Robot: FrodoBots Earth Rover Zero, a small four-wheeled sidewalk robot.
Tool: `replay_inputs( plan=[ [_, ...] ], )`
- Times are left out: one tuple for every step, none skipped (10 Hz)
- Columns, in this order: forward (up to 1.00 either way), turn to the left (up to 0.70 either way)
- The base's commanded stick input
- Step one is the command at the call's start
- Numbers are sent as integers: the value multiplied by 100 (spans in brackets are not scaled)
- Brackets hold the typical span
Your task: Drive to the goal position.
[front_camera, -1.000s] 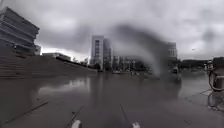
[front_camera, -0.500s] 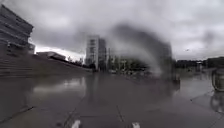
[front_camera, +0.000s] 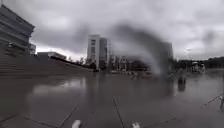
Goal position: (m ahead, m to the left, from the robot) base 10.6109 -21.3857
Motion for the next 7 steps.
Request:
replay_inputs(
  plan=[
    [70, -2],
    [70, 0],
    [70, 0],
    [70, 0],
    [70, 0],
    [70, 0],
    [70, 0]
  ],
)
